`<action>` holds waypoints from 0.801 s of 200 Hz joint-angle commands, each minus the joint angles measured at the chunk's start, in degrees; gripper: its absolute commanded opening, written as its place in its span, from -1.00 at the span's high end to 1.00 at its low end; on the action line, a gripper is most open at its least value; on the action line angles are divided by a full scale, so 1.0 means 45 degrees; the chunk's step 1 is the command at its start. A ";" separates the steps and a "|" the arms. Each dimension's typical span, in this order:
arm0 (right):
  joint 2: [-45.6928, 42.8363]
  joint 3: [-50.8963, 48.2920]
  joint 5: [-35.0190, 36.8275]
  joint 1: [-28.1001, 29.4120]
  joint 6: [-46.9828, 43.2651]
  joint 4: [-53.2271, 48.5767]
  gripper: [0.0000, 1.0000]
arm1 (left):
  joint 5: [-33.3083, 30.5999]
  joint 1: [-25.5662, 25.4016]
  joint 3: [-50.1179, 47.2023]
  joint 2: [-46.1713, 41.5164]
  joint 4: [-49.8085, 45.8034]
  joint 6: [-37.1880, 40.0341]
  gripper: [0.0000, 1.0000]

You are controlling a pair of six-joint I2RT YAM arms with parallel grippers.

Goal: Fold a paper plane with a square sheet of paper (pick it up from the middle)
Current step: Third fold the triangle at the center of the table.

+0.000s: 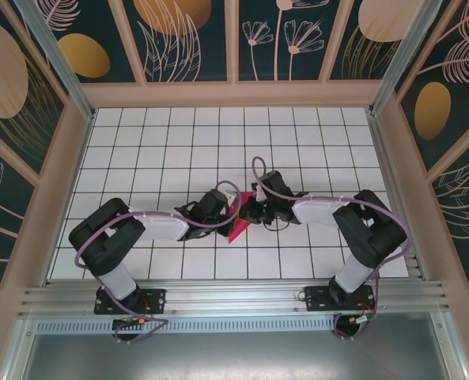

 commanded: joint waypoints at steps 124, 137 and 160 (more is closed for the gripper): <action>0.0449 -0.0495 0.1178 0.0256 -0.0306 -0.0915 0.92 | 0.0340 0.0088 0.0125 0.0810 -0.0228 0.0256 0.97; -0.0079 -0.0536 0.1018 0.0272 -0.0322 -0.0634 0.91 | 0.0330 0.0079 0.0104 0.0795 -0.0252 0.0256 0.97; -0.1058 -0.0624 0.1029 0.0047 -0.0229 -0.0368 0.90 | 0.0350 0.0078 0.0074 0.0807 -0.0267 0.0254 0.98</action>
